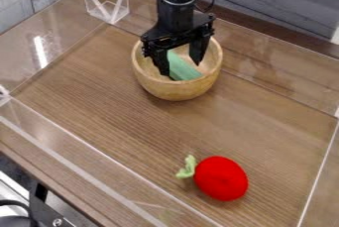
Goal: Remove the green block from the brown bowl and put it on the table
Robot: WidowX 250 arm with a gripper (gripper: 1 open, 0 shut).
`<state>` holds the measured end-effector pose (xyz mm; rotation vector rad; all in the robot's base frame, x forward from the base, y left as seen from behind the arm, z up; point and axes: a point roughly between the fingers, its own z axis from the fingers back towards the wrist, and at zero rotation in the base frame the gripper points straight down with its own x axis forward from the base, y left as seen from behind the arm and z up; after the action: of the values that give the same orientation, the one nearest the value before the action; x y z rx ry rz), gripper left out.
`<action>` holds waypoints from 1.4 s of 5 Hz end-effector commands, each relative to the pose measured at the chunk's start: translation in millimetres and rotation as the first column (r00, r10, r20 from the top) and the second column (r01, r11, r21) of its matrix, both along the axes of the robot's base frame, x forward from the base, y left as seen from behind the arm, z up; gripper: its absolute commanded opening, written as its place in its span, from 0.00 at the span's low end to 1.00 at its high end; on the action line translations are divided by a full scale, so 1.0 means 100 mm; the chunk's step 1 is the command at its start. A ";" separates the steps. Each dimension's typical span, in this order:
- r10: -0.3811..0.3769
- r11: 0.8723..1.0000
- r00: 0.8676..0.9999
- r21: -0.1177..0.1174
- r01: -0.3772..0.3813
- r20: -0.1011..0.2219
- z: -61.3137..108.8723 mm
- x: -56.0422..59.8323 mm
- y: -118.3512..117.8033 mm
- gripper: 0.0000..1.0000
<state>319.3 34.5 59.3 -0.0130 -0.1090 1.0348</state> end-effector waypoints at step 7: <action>0.058 0.993 0.997 -0.099 -0.062 -0.045 -0.03 0.00 0.01 0.00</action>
<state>310.5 31.7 37.4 -0.0500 0.0418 1.0931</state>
